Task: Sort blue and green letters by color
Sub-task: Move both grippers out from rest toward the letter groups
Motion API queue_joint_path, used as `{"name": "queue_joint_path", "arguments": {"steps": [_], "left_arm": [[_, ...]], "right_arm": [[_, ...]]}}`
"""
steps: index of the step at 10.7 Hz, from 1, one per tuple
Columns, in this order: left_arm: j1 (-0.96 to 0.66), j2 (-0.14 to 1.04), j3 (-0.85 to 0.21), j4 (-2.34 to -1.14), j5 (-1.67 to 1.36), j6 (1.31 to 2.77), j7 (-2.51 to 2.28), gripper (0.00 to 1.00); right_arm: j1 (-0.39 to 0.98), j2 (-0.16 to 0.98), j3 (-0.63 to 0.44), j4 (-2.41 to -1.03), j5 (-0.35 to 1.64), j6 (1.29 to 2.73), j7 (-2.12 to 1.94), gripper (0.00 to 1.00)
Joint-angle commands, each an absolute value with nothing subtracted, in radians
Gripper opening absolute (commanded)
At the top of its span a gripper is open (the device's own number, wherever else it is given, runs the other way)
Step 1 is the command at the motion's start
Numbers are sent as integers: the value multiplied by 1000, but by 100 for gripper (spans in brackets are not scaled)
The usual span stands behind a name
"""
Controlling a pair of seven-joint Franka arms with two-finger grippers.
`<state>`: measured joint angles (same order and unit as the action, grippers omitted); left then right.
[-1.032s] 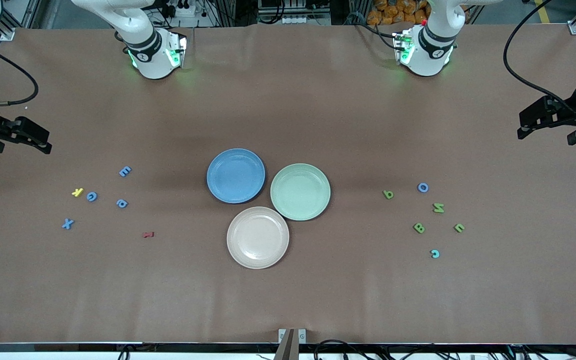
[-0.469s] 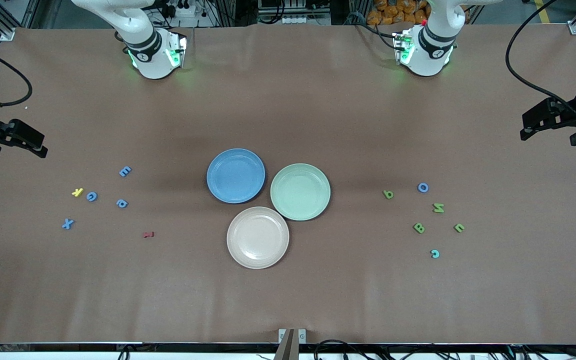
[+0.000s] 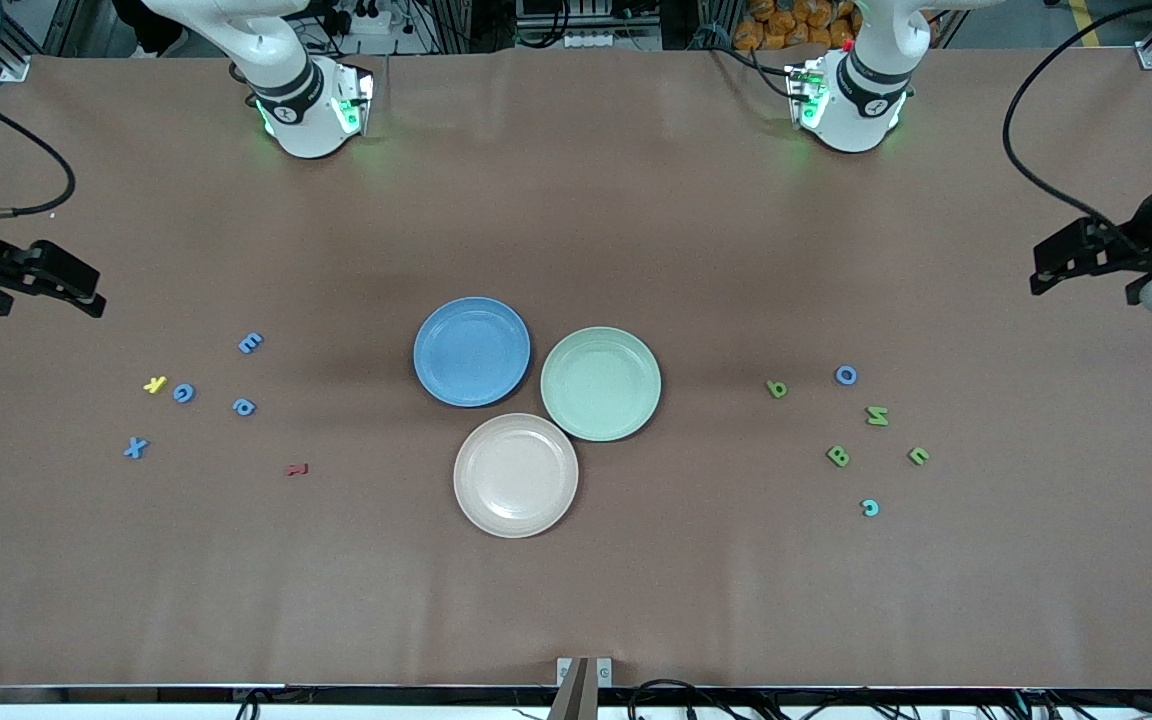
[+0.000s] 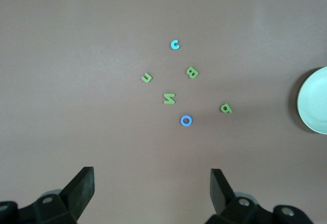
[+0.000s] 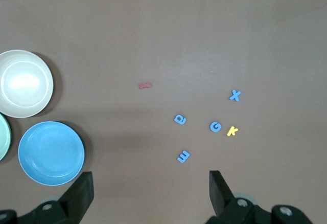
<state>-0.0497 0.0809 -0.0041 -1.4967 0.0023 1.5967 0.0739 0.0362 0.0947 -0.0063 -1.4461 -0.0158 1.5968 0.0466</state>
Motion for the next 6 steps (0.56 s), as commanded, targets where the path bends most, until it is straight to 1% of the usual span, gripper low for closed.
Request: {"name": "queue_joint_path", "arguments": {"steps": [1,2,3,4,5,6], "left_arm": [[-37,75,-3,-1661,8,1744,74,100],[-37,93,-3,-1696,12,1787,77,100],[-43,115,-5,-1713,15,1802,89,100],[-41,147,-5,-1715,15,1818,92,100],[-37,179,-5,-1721,15,1839,92,100],[-37,204,-5,-1748,15,1888,92,100]], "right_arm": [[125,104,-5,-1454,-35,1550,43,100],[147,144,-5,-1450,-50,1514,46,100],[155,155,-3,-1471,-49,1464,51,100],[175,170,-3,-1477,-37,1377,57,100],[211,181,-5,-1479,-58,1393,86,100],[200,198,-8,-1497,-60,1460,92,100]]}}
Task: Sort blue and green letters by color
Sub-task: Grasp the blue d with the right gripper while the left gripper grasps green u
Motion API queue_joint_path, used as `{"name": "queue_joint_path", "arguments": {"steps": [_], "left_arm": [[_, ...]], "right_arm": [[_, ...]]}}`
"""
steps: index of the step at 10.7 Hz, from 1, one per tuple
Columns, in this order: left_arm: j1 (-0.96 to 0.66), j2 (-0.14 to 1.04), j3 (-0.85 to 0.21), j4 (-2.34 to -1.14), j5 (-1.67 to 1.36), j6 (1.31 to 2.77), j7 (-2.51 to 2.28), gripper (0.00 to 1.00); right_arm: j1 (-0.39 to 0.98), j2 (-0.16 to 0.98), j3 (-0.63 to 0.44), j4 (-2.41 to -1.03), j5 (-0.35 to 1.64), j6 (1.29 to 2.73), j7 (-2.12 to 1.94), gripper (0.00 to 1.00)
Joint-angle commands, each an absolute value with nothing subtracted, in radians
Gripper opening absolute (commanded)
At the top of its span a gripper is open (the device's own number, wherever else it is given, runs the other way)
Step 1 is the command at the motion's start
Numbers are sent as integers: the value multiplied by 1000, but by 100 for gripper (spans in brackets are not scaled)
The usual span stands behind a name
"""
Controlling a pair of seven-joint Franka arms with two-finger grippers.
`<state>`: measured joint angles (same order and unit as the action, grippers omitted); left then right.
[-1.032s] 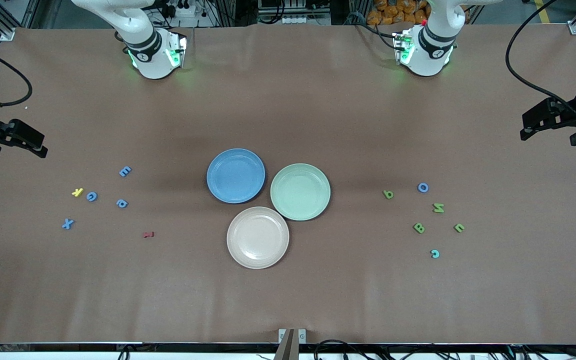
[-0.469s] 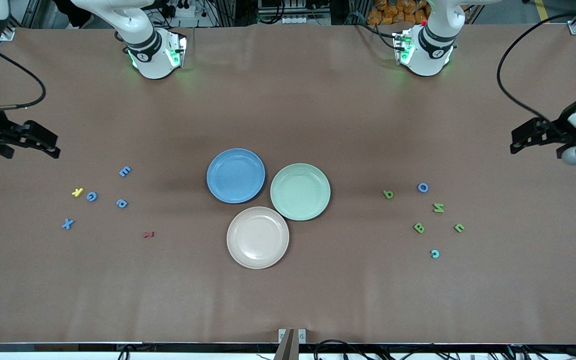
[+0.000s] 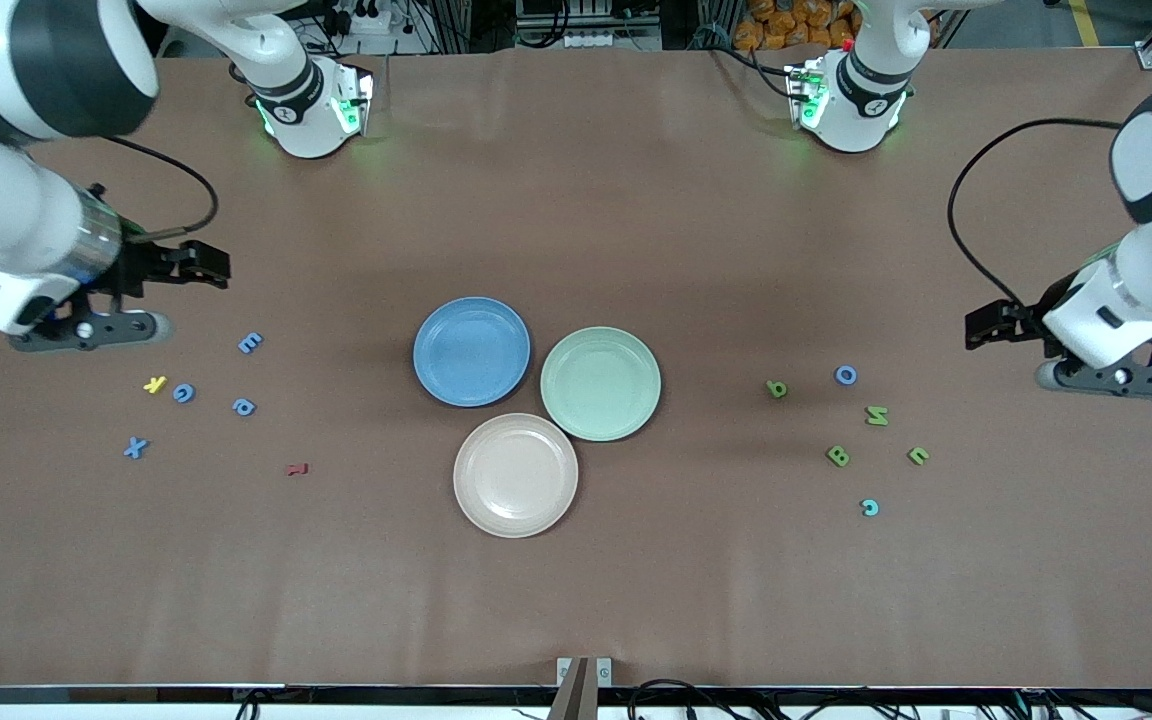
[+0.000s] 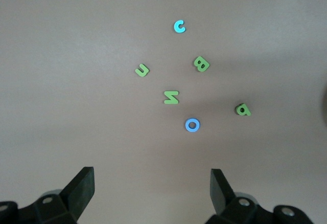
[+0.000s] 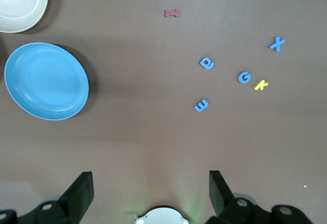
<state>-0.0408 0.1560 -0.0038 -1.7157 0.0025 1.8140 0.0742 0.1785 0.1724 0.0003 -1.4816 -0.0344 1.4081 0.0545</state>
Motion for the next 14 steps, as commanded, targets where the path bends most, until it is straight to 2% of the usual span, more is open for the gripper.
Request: {"name": "queue_joint_path", "arguments": {"steps": [1,3,9,11,14], "left_arm": [[-37,221,-5,-1787,15,1952,92,100],[-37,287,-5,-1802,15,2025,116,100],[0,435,-5,-1802,15,2212,356,94],[-5,445,-3,-1822,38,2243,362,90],[-3,448,-5,-1891,127,2365,374,88]], "right_arm": [[181,201,-8,-1559,-58,1535,81,100],[112,187,-8,-1714,-55,1696,-76,100],[-20,219,-9,-2001,-48,2139,-457,100],[-34,265,-8,-2006,-48,2170,-573,100],[-52,323,-6,-2008,-46,2236,-671,100]]}}
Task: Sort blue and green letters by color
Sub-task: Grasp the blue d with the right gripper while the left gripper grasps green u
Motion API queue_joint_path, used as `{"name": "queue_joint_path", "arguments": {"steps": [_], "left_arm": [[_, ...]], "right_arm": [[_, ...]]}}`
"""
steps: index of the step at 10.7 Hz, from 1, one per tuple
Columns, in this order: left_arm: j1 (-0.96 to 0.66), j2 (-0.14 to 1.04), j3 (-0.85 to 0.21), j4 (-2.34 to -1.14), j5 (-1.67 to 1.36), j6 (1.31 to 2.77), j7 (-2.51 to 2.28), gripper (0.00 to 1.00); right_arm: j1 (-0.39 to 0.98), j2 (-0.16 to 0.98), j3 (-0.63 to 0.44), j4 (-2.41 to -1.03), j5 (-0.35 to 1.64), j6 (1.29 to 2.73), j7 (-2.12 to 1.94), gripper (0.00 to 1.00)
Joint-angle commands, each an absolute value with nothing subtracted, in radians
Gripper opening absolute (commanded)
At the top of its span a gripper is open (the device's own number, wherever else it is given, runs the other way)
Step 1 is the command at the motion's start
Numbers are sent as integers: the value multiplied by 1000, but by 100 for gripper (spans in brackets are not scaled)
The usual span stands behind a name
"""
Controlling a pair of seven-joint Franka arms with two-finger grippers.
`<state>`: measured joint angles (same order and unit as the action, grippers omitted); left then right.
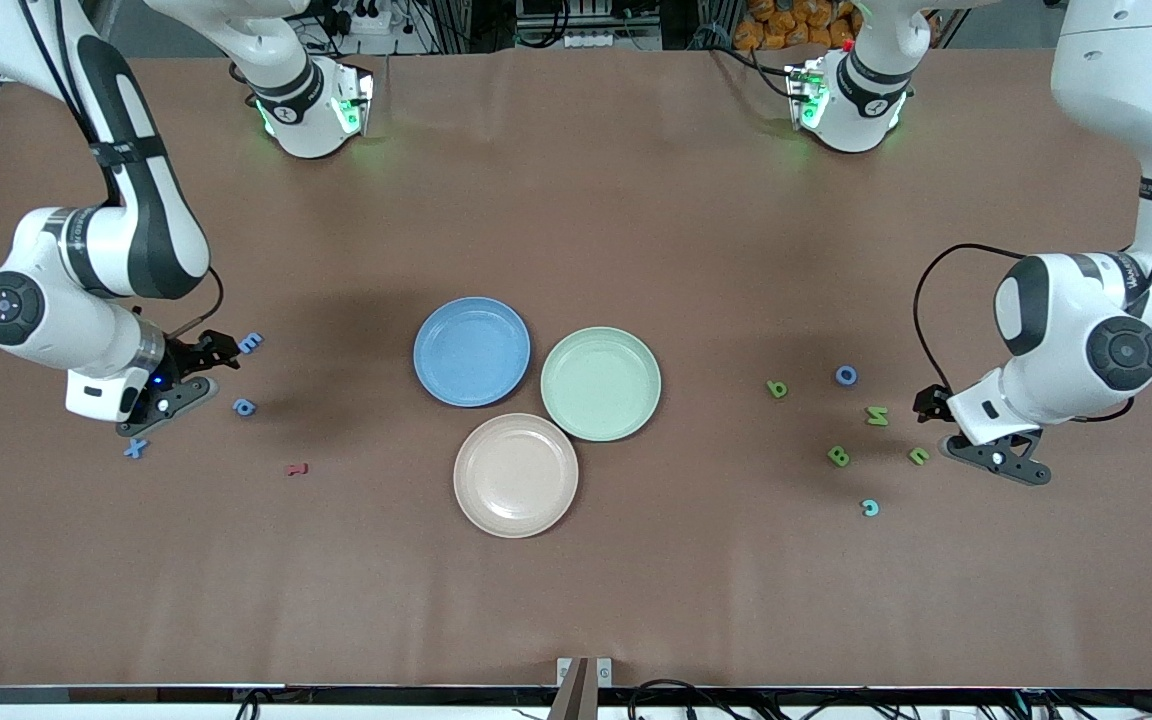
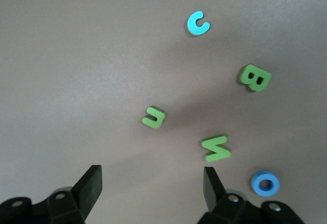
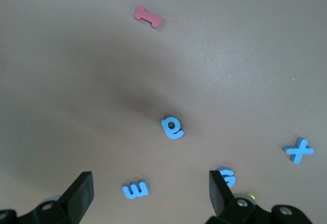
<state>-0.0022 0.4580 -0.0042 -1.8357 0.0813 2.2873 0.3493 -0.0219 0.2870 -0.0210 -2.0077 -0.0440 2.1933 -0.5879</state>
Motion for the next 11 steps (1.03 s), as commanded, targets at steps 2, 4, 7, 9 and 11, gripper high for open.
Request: {"name": "queue_joint_path", "arguments": {"steps": [2,4,7,9,11], "left_arm": [[2,463,-6,-1896,126,2381,409,84],[11,480,-8,-1894,112,2387,410,78],[20,520,-11,-1887,106,2410,411,72],[28,540,-12,-1881,94,2430,419,67],[55,564,-15,-1853,66,2445,439,66]], "right_arm": [[-58,371,-8,-2008,-46,2301,-754,100],[-81,416,-6,-2008,-46,2344,-825,100],[-78,457,-5,-2010,-44,2396,-893,100],[-90,468,-3,-2023,-40,2422,-940,100],[-92,472,-3,-2052,-6,2459,-971,100]]}}
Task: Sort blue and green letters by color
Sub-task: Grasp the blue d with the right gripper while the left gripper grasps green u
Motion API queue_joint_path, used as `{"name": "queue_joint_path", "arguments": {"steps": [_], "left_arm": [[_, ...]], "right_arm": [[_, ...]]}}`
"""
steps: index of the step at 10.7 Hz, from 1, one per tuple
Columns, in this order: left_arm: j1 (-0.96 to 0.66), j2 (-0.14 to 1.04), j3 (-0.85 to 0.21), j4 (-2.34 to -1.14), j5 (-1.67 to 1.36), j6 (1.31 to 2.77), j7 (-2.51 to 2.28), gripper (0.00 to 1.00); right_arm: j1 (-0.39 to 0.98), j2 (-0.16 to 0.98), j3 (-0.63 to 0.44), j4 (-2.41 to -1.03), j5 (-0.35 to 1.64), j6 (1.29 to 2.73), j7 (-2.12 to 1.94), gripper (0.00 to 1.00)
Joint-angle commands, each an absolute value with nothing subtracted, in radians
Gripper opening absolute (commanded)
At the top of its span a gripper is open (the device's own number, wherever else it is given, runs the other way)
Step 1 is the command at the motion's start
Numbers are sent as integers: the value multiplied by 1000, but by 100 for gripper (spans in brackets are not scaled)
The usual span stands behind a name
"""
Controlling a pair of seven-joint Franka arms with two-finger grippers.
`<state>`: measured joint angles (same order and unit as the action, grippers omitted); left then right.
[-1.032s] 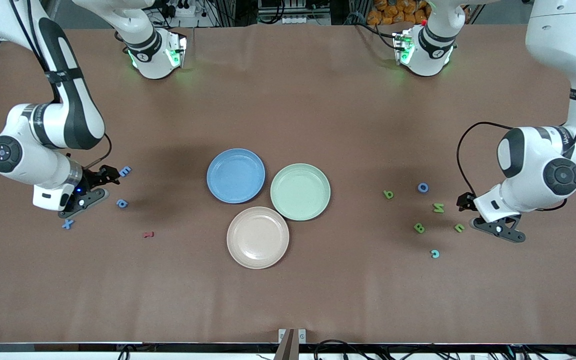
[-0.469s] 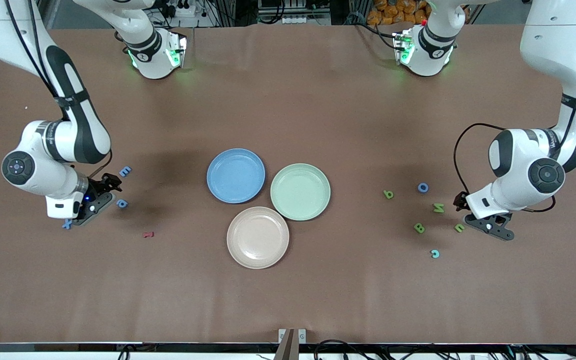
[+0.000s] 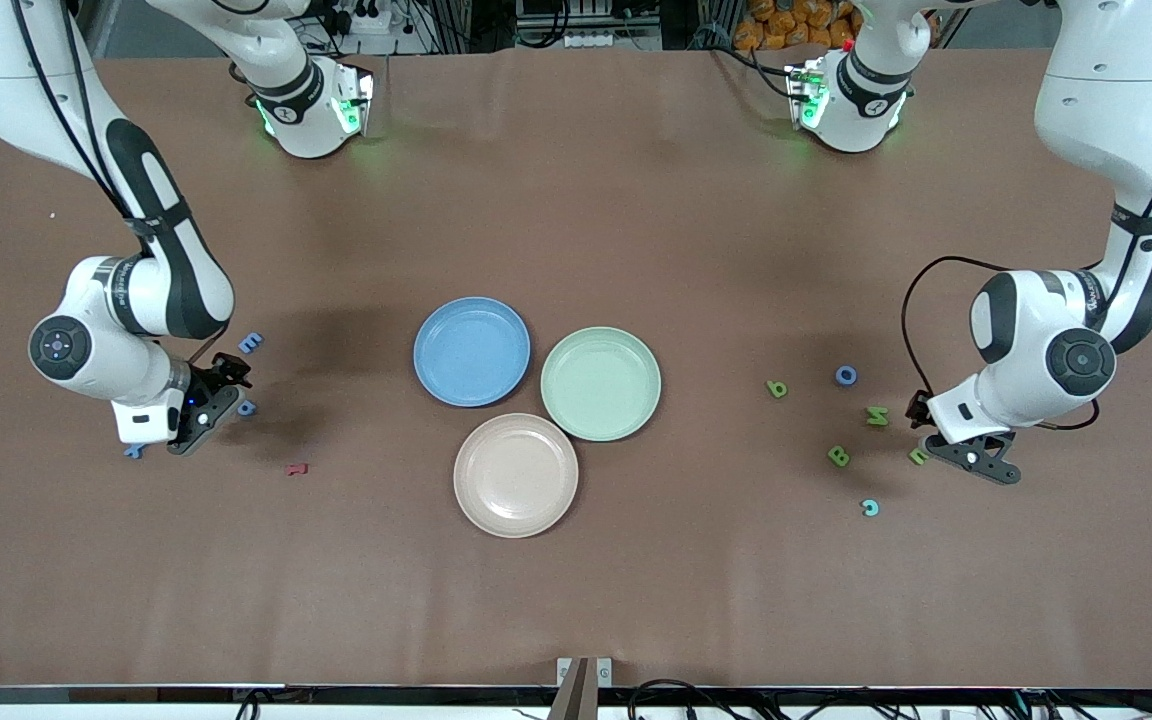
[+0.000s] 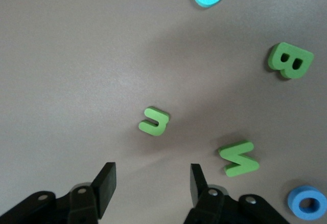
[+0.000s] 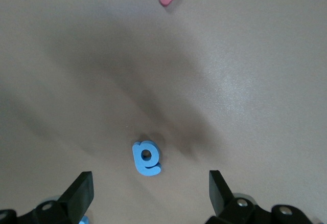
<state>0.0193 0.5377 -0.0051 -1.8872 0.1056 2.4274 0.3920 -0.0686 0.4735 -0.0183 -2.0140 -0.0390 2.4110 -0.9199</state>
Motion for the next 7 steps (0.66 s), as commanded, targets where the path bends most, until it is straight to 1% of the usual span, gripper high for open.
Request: {"name": "queue_joint_path", "arguments": {"steps": [1,5,7], "left_arm": [[57,575,-21,-1841,37,2445,468,66],[57,615,-21,-1810,20,2447,476,64],[57,635,-21,-1790,21,2450,476,62]], "right_arm": [[-91,474,-5,-2060,-6,2476,-971,100],[-81,505,-2,-2059,-6,2508,-1066,100],[-84,528,0,-2068,-5,2559,-1121,100]]}}
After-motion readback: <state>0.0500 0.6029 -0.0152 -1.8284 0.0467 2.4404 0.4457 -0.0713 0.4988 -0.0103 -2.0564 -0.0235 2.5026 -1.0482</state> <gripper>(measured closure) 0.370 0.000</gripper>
